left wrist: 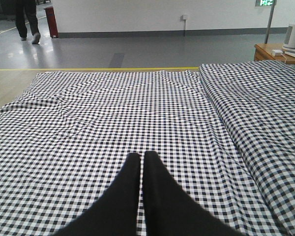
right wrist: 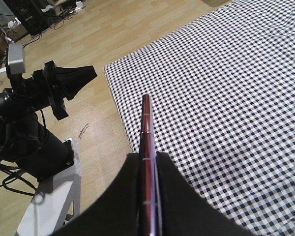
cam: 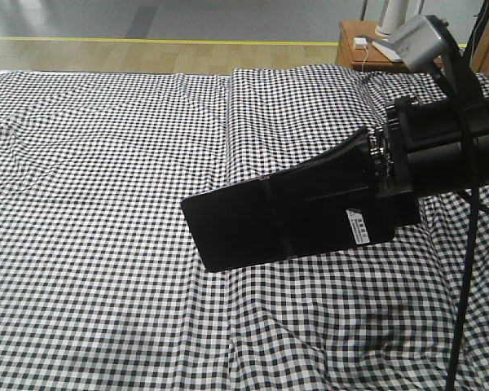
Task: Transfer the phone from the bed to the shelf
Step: 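Hold the phone in the right gripper while the base turns away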
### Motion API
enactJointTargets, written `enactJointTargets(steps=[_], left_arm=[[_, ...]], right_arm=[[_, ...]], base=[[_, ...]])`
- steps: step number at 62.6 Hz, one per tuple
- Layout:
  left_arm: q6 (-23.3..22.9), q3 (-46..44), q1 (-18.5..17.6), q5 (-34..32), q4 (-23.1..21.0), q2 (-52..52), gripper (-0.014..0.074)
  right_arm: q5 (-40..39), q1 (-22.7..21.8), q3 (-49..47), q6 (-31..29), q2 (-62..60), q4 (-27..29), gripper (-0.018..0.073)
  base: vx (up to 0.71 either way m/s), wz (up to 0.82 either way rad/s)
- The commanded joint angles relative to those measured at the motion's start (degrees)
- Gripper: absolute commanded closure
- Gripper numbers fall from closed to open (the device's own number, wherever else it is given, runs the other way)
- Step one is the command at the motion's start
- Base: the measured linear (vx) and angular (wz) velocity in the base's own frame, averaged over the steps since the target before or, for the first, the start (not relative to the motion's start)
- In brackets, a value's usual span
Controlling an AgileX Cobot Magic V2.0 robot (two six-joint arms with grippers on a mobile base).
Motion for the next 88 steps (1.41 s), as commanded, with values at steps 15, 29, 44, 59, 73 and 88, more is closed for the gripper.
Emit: enactJointTargets(steps=[15, 29, 44, 59, 73, 88], left_arm=[[0.0, 0.41, 0.02, -3.99, -0.53, -0.48, 0.0595], [0.0, 0.41, 0.02, -3.99, -0.53, -0.48, 0.0595], [0.0, 0.41, 0.02, -3.99, -0.53, -0.48, 0.0595], [0.0, 0.41, 0.02, -3.99, -0.53, -0.48, 0.0595], [0.0, 0.41, 0.02, -3.99, -0.53, -0.48, 0.0595], [0.0, 0.41, 0.02, -3.99, -0.53, -0.48, 0.0595]], right_arm=[[3.6, -0.11, -1.44, 0.05, -1.74, 4.74, 0.0561], [3.6, -0.11, -1.44, 0.05, -1.74, 4.74, 0.0561], [3.6, -0.11, -1.44, 0.05, -1.74, 4.74, 0.0561], [3.6, -0.11, -1.44, 0.05, -1.74, 4.74, 0.0561], [3.6, -0.11, -1.44, 0.05, -1.74, 4.74, 0.0561], [3.6, -0.11, -1.44, 0.05, -1.74, 4.74, 0.0561]], base=[[0.0, 0.0], [0.0, 0.02], [-0.02, 0.06], [-0.05, 0.18], [-0.08, 0.32], [-0.12, 0.45]])
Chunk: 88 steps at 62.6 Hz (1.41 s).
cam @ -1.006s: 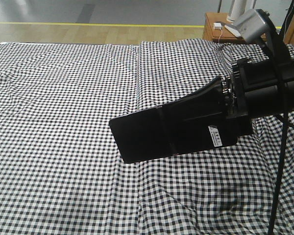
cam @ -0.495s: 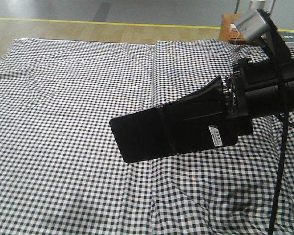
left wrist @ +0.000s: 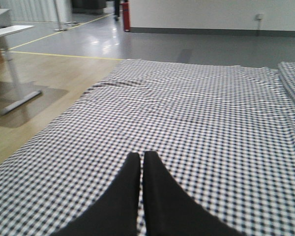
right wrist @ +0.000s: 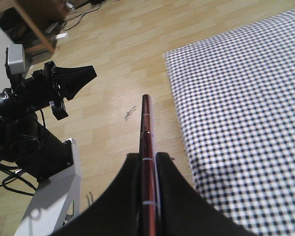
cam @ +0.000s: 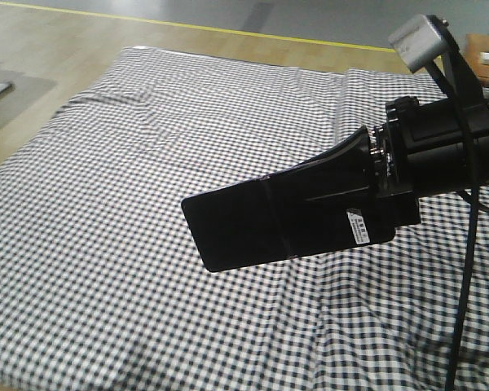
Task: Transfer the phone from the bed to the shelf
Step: 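Hold the phone in the right gripper while the base turns away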
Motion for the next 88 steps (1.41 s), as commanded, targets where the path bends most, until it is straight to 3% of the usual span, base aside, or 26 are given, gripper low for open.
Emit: enactJointTargets(steps=[1, 88], left_arm=[[0.0, 0.41, 0.02, -3.99, -0.53, -0.48, 0.0595], [0.0, 0.41, 0.02, -3.99, -0.53, -0.48, 0.0595]], right_arm=[[3.6, -0.11, -1.44, 0.05, -1.74, 4.74, 0.0561], [3.6, -0.11, -1.44, 0.05, -1.74, 4.74, 0.0561]], base=[[-0.12, 0.48], [-0.12, 0.48]])
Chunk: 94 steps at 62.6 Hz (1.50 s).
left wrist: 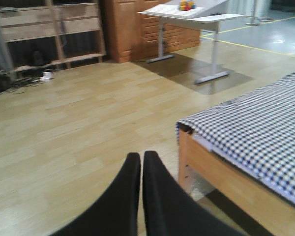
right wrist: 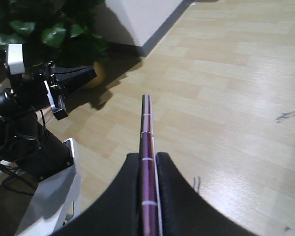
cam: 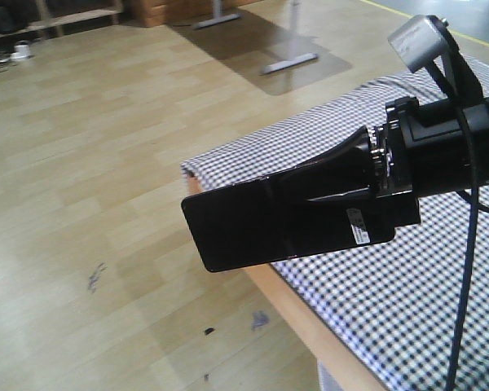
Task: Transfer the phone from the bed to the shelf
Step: 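Hold the phone in the right gripper while the base turns away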
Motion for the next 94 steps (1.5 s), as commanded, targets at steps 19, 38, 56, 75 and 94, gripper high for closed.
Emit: enactJointTargets(steps=[19, 38, 56, 75, 94], left_arm=[[0.0, 0.41, 0.02, -3.99, -0.53, -0.48, 0.0595], [0.0, 0.41, 0.02, -3.99, -0.53, -0.48, 0.0595], [0.0, 0.41, 0.02, -3.99, -0.53, -0.48, 0.0595], [0.0, 0.41, 0.02, -3.99, -0.53, -0.48, 0.0595], [0.0, 0.41, 0.02, -3.99, -0.53, -0.48, 0.0595]], right_arm=[[3.6, -0.11, -1.44, 0.05, -1.74, 4.74, 0.0561], [3.6, -0.11, -1.44, 0.05, -1.74, 4.74, 0.0561], [3.6, -0.11, -1.44, 0.05, -1.74, 4.74, 0.0561], [3.6, -0.11, -1.44, 0.05, -1.74, 4.74, 0.0561], [3.6, -0.11, -1.44, 0.05, -1.74, 4.74, 0.0561]], base=[[-0.14, 0.56], [-0.14, 0.55], [-0.11, 0.44], [-0.06, 0.24], [0.0, 0.04]])
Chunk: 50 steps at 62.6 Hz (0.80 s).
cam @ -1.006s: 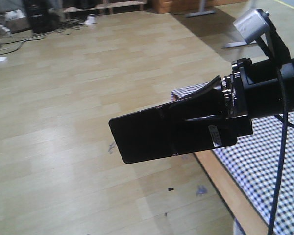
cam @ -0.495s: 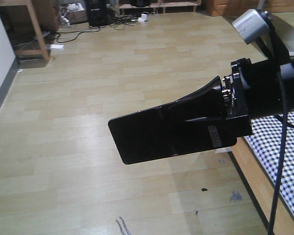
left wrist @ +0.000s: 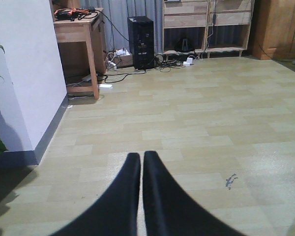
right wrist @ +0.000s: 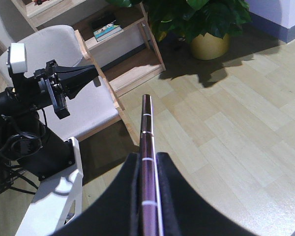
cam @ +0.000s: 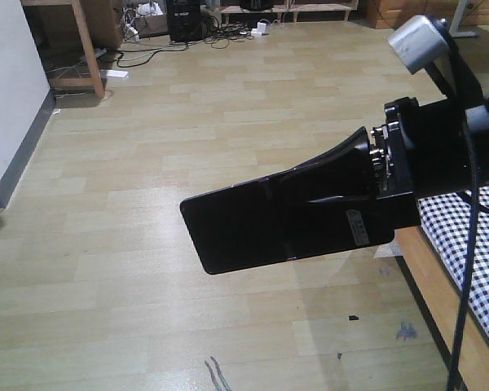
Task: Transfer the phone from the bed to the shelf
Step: 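Hold the phone in the right gripper while the base turns away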
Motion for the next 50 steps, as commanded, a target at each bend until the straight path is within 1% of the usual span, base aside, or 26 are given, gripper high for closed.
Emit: enactJointTargets(steps=[1, 50], left_arm=[[0.0, 0.41, 0.02, -3.99, -0.53, -0.48, 0.0595], [0.0, 0.41, 0.02, -3.99, -0.53, -0.48, 0.0595]], right_arm=[[3.4, -0.11, -1.44, 0.05, -1.74, 4.74, 0.0561], [3.4, -0.11, -1.44, 0.05, -1.74, 4.68, 0.0561]], base=[[0.02, 0.01], [0.07, 0.06]])
